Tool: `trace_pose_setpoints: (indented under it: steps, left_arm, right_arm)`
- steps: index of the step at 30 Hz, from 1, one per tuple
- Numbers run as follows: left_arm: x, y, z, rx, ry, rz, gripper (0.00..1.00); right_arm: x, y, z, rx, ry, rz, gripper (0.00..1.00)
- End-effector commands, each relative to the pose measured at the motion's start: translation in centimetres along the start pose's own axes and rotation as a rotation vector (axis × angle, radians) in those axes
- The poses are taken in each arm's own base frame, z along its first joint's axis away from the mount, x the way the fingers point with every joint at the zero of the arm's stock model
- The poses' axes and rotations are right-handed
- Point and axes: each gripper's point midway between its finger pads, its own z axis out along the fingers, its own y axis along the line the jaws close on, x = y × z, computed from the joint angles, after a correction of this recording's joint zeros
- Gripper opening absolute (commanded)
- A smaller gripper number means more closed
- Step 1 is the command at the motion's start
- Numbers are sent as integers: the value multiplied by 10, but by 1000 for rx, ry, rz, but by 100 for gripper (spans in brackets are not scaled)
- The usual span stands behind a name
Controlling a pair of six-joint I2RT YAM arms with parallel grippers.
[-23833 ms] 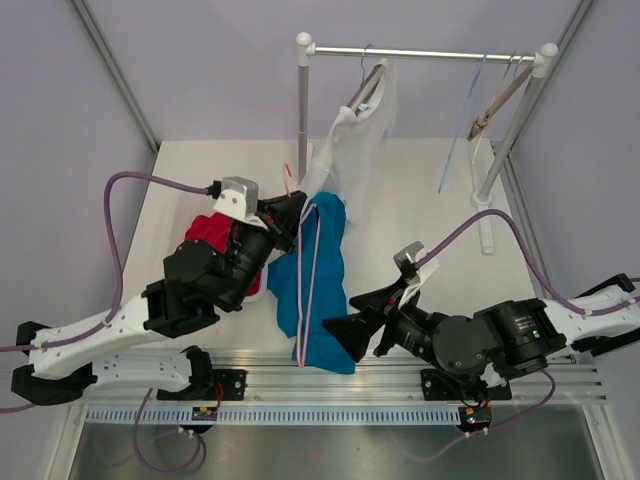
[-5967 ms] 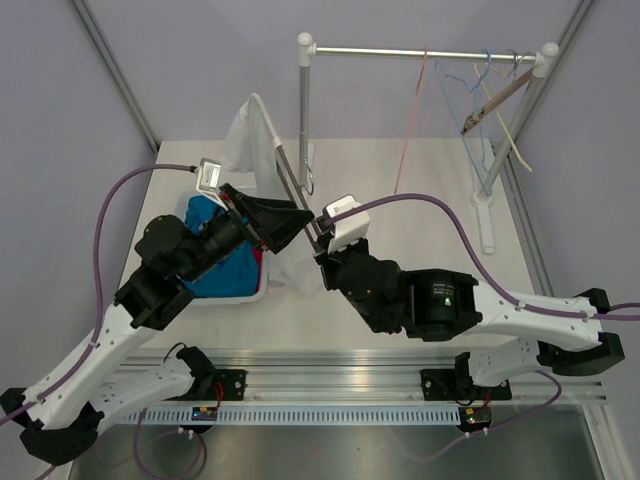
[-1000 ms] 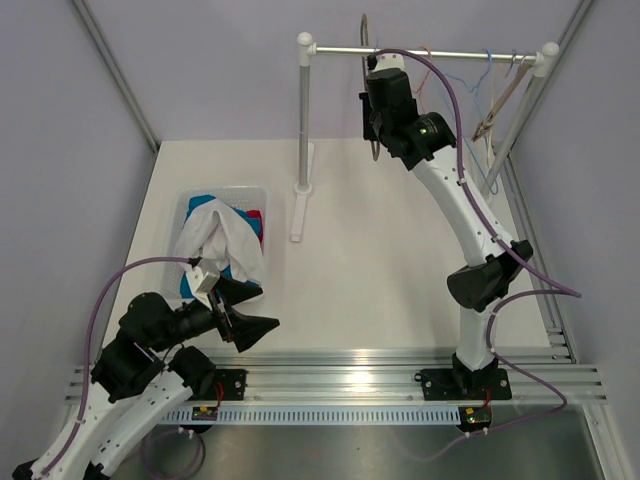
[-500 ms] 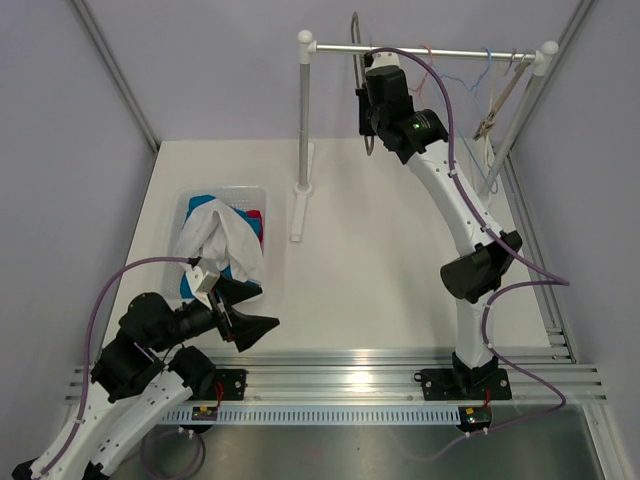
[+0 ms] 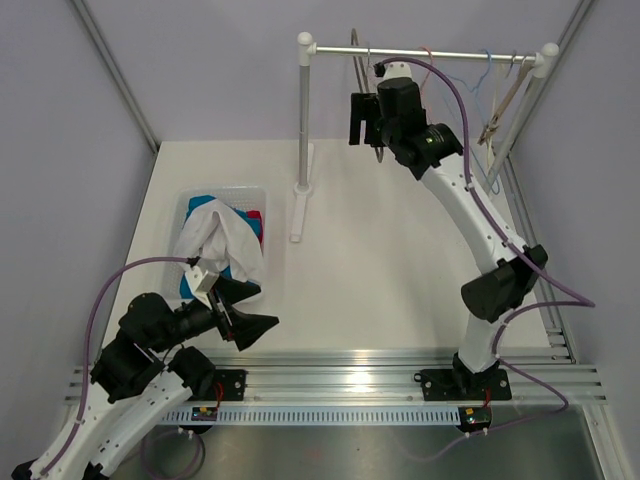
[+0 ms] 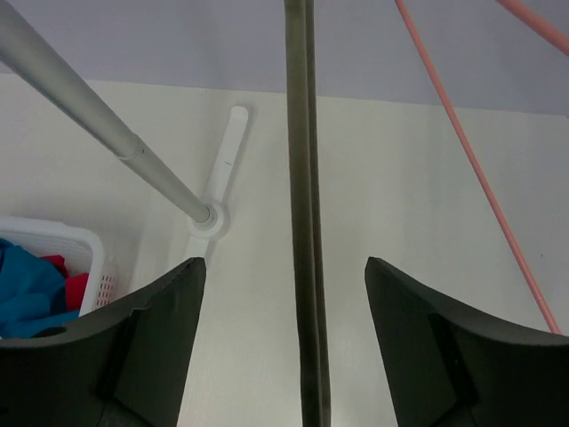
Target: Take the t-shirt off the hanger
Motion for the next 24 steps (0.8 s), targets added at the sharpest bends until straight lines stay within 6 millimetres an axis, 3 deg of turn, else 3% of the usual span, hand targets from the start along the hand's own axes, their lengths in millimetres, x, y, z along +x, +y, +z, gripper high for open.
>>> trace_pose_setpoints:
  steps: [1, 2, 3, 4, 5, 6, 7, 8, 9, 10, 13, 14, 15, 16, 17, 18, 19, 20, 22, 24]
  left_arm:
    - [-14, 1, -2, -18, -49, 30, 99]
    - [-14, 2, -2, -23, -48, 29, 99]
    - [-13, 4, -1, -30, -45, 25, 99]
    - [-13, 5, -1, -36, -44, 24, 99]
    - [-11, 7, 1, -42, -34, 19, 99]
    - [-12, 7, 2, -46, -32, 16, 99]
    - [-11, 8, 3, -46, -26, 15, 99]
    - [-10, 9, 4, -50, -17, 11, 99]
    - [-10, 9, 5, -50, -16, 10, 99]
    - [-10, 10, 5, -51, -12, 8, 99]
    - [-11, 12, 8, -65, -5, 1, 99]
    - [-11, 14, 9, -71, -1, 1, 99]
    - [-12, 15, 10, -79, 3, -2, 99]
    - [-13, 17, 13, -91, 10, -10, 99]
    - [-15, 18, 14, -97, 13, -15, 99]
    - [-16, 19, 15, -102, 17, -18, 99]
    - [-18, 20, 17, -109, 22, -23, 99]
    - [-20, 19, 18, -107, 23, -20, 99]
    - [-27, 18, 18, -108, 17, -13, 99]
    - [-33, 21, 17, -132, -2, 3, 99]
  right_arm:
    - [-36, 1, -59, -79, -127, 76, 88]
    - [-35, 2, -67, -97, -135, 84, 90]
    - [-44, 3, -91, -140, -171, 107, 98]
    - [-49, 5, -101, -166, -200, 121, 99]
    - [-31, 4, -102, -174, -171, 118, 100]
    - [-39, 3, -128, -212, -211, 138, 99]
    - [-39, 3, -138, -232, -229, 142, 99]
    - [-22, 1, -139, -239, -201, 140, 100]
    - [-26, -1, -164, -269, -234, 150, 100]
    - [-8, -3, -165, -273, -201, 148, 99]
    - [5, -9, -201, -324, -229, 165, 99]
    - [31, -12, -197, -320, -187, 163, 100]
    - [34, -15, -217, -349, -216, 173, 99]
    - [41, -17, -221, -352, -219, 179, 99]
    - [65, -20, -217, -352, -182, 180, 99]
    - [72, -18, -235, -400, -196, 185, 100]
    - [93, -19, -232, -405, -158, 182, 99]
    - [96, -22, -250, -432, -184, 193, 100]
    - [128, -26, -250, -434, -140, 200, 99]
    - [137, -29, -270, -476, -182, 230, 100]
